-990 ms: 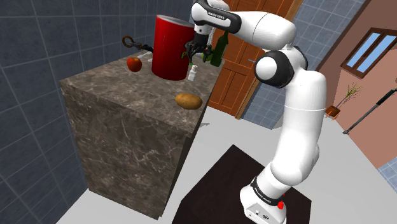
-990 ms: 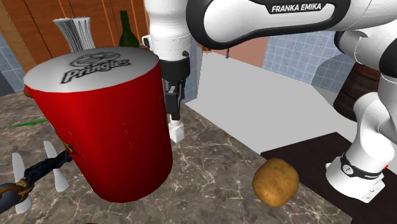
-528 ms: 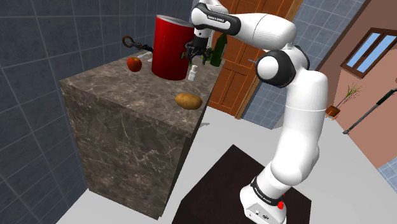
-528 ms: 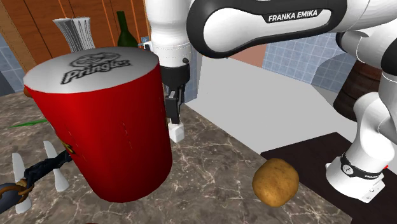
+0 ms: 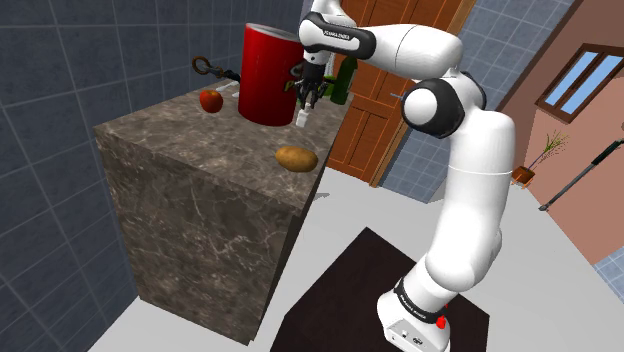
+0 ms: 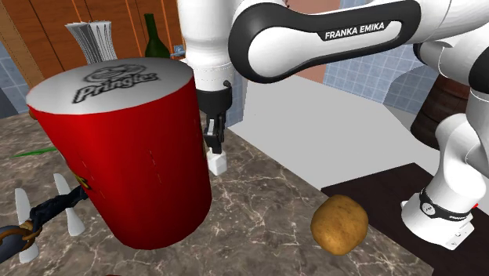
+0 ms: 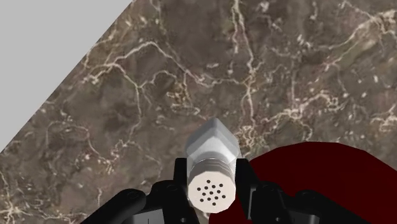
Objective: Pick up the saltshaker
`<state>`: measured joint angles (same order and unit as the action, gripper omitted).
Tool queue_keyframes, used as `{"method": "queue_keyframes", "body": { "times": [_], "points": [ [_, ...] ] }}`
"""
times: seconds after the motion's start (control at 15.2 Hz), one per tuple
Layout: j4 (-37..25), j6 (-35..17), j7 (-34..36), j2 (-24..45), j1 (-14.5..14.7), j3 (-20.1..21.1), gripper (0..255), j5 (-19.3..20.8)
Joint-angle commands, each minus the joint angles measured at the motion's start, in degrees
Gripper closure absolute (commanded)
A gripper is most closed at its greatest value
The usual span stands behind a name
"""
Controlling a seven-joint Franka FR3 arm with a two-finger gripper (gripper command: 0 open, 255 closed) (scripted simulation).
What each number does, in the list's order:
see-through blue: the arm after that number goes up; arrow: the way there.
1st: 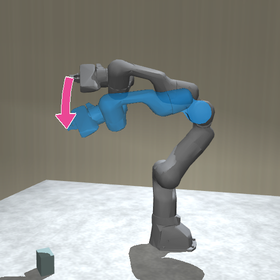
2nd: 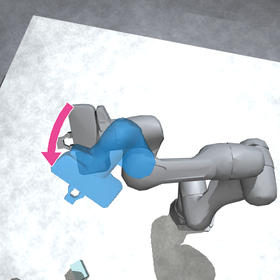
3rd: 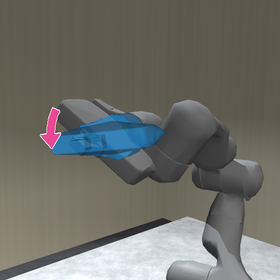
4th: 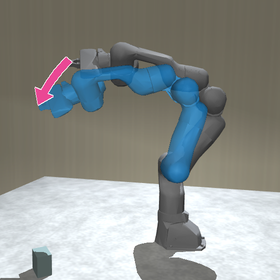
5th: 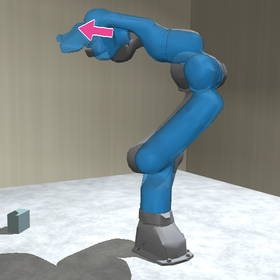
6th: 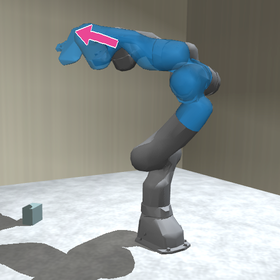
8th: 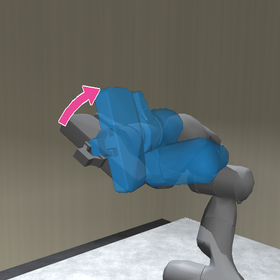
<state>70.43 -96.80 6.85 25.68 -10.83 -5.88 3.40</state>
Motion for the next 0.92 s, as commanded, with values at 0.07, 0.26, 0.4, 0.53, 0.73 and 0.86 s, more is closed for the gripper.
{"method": "queue_keyframes", "body": {
  "times": [0.07, 0.26, 0.4, 0.53, 0.73, 0.86],
  "points": [
    [0.23, -0.11, -0.12, 1.0, -0.09, 0.05, 255, -0.05],
    [-1.15, 1.26, -0.03, 0.98, 0.08, 0.05, 255, 0.0],
    [-3.24, 2.99, -0.18, 1.32, 0.04, 0.03, 255, -0.05],
    [-5.51, 4.8, -0.34, 1.78, -0.02, 0.02, 255, -0.1],
    [-9.3, 7.66, -0.58, 2.7, -0.13, 0.0, 255, -0.2],
    [-12.17, 9.71, -0.76, 3.51, -0.22, -0.02, 255, -0.27]
  ]
}}
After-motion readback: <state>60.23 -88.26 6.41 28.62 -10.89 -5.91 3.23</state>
